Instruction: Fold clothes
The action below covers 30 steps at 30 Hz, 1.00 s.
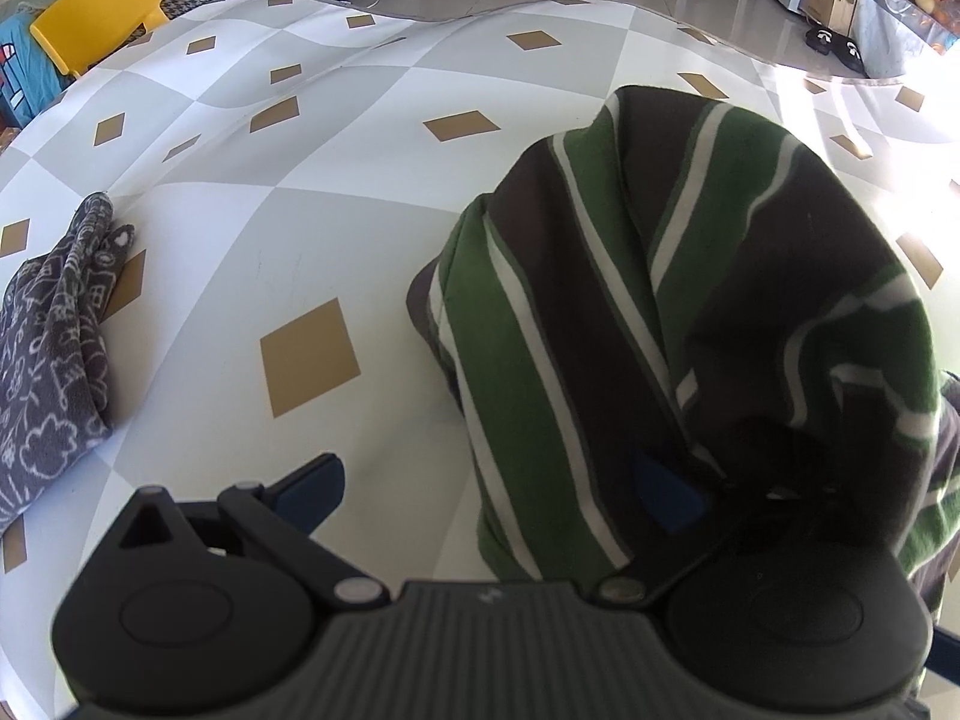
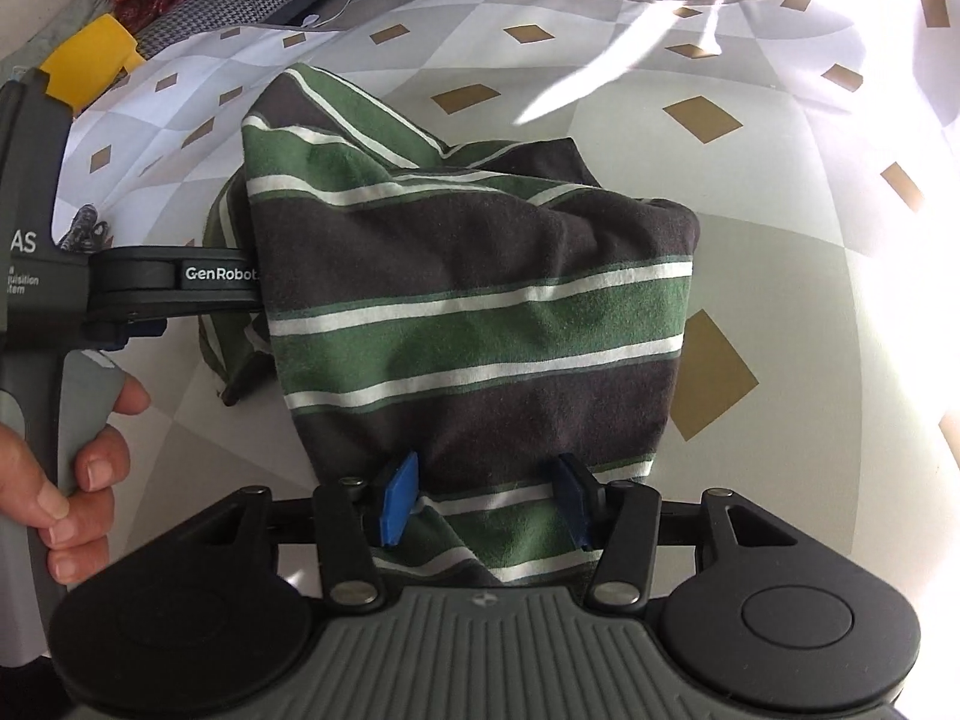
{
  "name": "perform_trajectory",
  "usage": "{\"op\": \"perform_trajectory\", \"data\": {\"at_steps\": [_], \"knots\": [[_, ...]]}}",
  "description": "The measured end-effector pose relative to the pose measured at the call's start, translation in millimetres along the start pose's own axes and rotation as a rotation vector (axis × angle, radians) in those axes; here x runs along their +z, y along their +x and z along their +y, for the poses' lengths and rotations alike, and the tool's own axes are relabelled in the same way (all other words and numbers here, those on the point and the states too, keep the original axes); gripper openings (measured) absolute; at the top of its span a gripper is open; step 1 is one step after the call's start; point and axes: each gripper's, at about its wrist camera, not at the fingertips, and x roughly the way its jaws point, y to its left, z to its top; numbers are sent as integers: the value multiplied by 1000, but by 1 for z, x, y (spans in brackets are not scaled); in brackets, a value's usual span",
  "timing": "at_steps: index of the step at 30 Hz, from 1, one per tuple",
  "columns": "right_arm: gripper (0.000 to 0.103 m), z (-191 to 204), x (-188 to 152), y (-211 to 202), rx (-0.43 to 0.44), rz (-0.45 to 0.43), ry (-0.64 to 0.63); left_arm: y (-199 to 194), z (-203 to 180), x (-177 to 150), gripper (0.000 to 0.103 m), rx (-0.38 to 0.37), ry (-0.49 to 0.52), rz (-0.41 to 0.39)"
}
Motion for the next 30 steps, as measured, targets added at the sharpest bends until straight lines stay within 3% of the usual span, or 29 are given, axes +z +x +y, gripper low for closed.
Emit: {"op": "perform_trajectory", "data": {"at_steps": [11,14,24,30], "knots": [[30,10,-4,-1,-13,-33,-104,-10,21,-28,103,-23,22,-2],[30,18,-6,-1,-14,-31,-149,-12,32,-39,103,-43,-25,7],[33,35,-18,-3,3,-18,-244,-31,53,-80,103,-36,-33,-1],[39,33,-18,-8,29,24,-205,-42,63,-99,103,-39,-28,20]]}}
